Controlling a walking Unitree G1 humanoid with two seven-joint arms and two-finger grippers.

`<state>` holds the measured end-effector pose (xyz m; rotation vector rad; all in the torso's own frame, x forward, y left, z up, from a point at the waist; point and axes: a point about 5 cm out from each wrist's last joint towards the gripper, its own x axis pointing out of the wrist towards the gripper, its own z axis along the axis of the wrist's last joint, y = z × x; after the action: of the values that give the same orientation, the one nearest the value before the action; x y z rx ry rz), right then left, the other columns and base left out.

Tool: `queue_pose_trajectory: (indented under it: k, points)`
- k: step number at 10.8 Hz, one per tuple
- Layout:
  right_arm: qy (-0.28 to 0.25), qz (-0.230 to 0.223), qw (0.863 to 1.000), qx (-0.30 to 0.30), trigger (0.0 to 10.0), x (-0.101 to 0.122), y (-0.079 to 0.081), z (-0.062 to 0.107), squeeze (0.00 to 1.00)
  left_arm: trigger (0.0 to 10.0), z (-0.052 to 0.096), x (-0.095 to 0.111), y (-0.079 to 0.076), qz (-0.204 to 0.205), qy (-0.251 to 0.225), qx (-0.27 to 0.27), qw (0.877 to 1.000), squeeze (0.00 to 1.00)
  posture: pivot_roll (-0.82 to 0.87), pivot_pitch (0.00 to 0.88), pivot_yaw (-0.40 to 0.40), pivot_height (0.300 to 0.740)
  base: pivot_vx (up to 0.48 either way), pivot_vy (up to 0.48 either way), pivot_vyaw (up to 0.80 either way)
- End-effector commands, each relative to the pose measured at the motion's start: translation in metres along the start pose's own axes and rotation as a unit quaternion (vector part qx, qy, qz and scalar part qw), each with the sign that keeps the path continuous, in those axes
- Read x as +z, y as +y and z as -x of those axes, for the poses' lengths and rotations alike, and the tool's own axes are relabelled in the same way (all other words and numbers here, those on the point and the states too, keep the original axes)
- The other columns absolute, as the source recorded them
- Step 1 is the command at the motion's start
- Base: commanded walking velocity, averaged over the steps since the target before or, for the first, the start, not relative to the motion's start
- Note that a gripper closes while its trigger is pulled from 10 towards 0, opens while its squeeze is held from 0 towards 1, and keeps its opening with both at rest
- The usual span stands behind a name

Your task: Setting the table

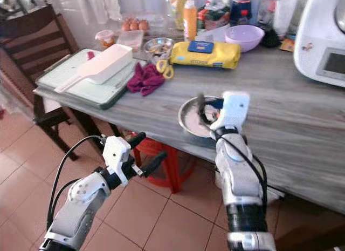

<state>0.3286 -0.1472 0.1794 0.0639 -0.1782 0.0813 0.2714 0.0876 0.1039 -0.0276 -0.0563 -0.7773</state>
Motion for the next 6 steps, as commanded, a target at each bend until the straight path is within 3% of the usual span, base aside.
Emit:
queue_pose_trajectory:
  k: [1,4,5,6]
  points:
    - [-0.013,-0.016,1.0,0.005,10.0,0.005,0.004,0.011,1.0,10.0,0.003,-0.002,0.006,-0.01,0.004,0.017,1.0,0.0,-0.07,0.058,0.117,0.74,0.0,0.0,0.0]
    - [-0.011,0.015,1.0,0.014,10.0,0.001,0.007,0.042,1.0,10.0,0.004,-0.002,0.012,-0.015,-0.006,0.073,0.997,0.0,-0.09,0.063,0.121,0.74,0.0,0.0,0.0]
    - [0.001,0.039,0.999,0.028,10.0,-0.001,0.006,0.051,0.9,10.0,0.005,-0.004,0.02,-0.021,0.001,0.116,0.993,0.0,-0.09,0.065,0.126,0.74,0.0,0.0,0.0]
    - [0.034,0.082,0.996,0.03,10.0,-0.008,0.003,0.057,0.0,10.0,0.005,-0.005,0.028,-0.028,0.008,0.151,0.988,0.0,-0.1,0.064,0.128,0.74,0.0,0.0,0.0]
